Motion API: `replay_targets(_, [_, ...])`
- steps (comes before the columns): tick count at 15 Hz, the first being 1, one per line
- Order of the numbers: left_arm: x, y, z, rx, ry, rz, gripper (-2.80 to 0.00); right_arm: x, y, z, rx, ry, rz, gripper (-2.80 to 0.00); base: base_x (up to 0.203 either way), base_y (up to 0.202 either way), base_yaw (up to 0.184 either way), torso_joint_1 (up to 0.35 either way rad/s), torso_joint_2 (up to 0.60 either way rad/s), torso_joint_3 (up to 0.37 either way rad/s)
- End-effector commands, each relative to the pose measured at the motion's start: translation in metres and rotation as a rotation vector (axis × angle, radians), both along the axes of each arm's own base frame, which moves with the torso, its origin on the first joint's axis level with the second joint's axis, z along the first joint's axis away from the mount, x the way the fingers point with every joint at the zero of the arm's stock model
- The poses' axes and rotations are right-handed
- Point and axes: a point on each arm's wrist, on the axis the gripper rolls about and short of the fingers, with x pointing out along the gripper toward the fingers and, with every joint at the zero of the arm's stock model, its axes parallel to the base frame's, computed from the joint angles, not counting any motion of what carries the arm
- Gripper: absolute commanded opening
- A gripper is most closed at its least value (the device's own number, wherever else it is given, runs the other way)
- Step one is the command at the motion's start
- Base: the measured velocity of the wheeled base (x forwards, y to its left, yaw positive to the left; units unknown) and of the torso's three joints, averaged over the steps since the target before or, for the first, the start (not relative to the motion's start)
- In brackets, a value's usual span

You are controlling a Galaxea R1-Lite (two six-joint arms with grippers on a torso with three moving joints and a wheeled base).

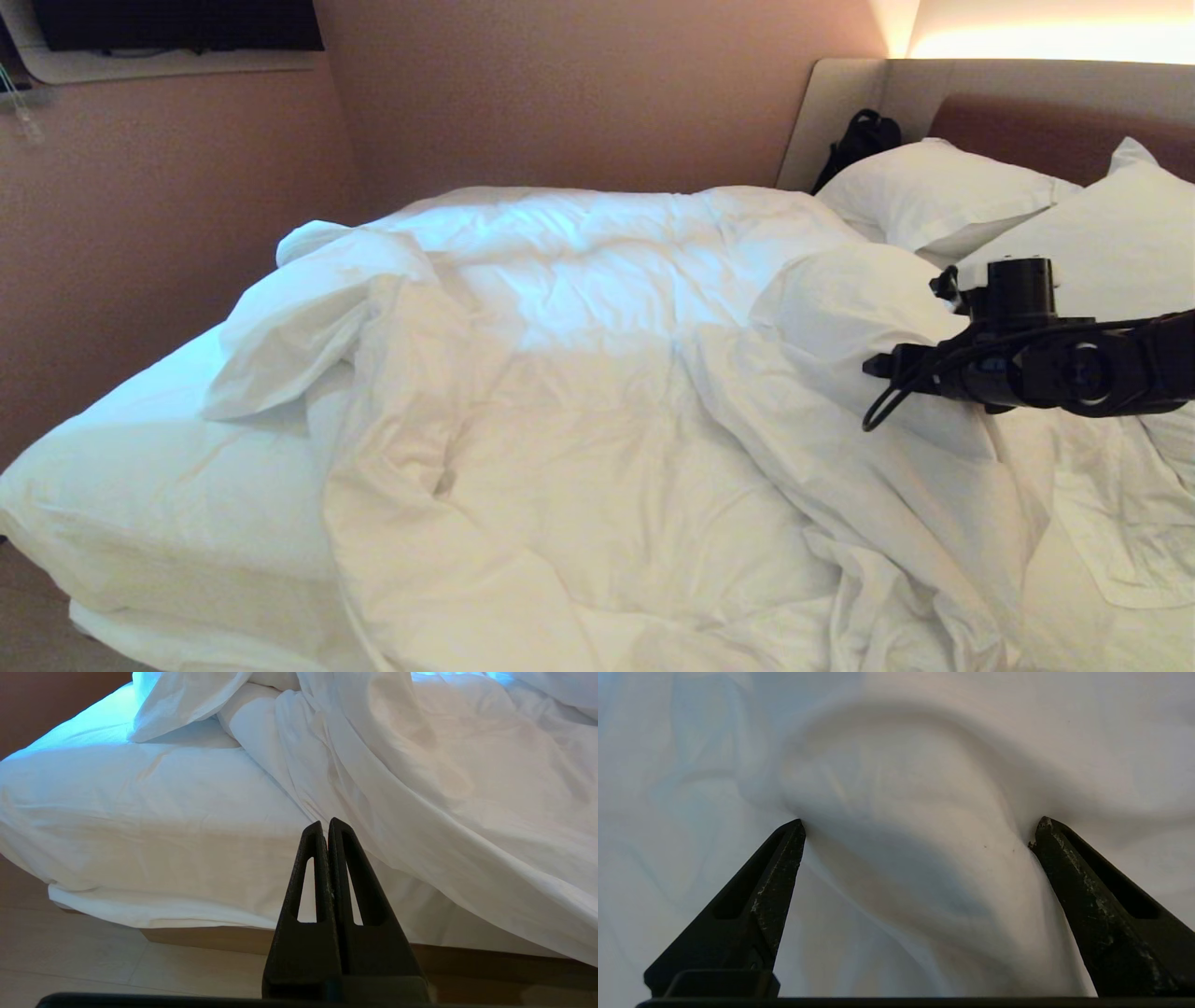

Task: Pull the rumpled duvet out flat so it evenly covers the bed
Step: Flatten the corners of the folded blanket

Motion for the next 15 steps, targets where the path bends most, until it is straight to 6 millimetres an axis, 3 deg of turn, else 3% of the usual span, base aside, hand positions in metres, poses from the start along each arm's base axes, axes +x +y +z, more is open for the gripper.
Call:
replay_targets(1, [0.0, 0.0, -0.0001, 0.0, 0.0, 0.0, -2.8, 0.0016, 0.0002, -0.0034, 0.0, 0.007, -0.001, 0.0, 0.0, 0.0, 0.0, 0.0, 0.0, 0.0])
replay_targets(15, [0.0, 0.0, -0.0001, 0.0, 0.0, 0.001, -2.8, 0.0031, 0.0003, -0.0079, -0.005, 0.02, 0.003, 0.0, 0.0, 0.0, 0.0, 0.0, 0.0, 0.0])
